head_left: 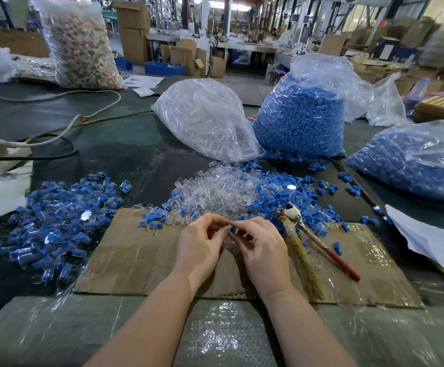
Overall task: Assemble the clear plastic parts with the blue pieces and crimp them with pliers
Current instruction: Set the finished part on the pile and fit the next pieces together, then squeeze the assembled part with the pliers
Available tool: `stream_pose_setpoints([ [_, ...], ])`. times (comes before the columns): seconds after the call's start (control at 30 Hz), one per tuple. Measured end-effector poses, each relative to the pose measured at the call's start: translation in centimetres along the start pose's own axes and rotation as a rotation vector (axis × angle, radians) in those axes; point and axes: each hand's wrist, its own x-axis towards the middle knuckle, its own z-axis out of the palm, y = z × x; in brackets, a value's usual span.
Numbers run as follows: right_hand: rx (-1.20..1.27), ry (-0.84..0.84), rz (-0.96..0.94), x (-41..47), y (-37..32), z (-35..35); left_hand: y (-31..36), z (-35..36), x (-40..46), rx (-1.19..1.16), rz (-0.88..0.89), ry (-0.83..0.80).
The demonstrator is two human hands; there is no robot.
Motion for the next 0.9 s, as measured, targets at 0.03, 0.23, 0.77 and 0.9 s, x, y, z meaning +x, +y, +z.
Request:
stream_pose_setpoints([
  [0.03, -0.005, 0.000, 0.000, 0.0, 0.0, 0.0, 0.0, 0.0, 0.0, 0.001, 0.001, -0.002],
  [0.23, -0.013, -0.006, 0.001, 0.0, 0.0, 0.0, 0.0, -0.1, -0.1, -0.011, -0.002, -0.004],
  [0.77, -0.780, -0.229, 0.616, 0.3, 1.0, -5.2, -0.1, 0.0, 0.3, -0.020, -0.041, 0.056],
  [0.9, -0.824, -0.393, 0.761, 0.3, 1.6, -6.6, 0.2, 0.2, 0.7, -0.072, -0.098, 0.062],
])
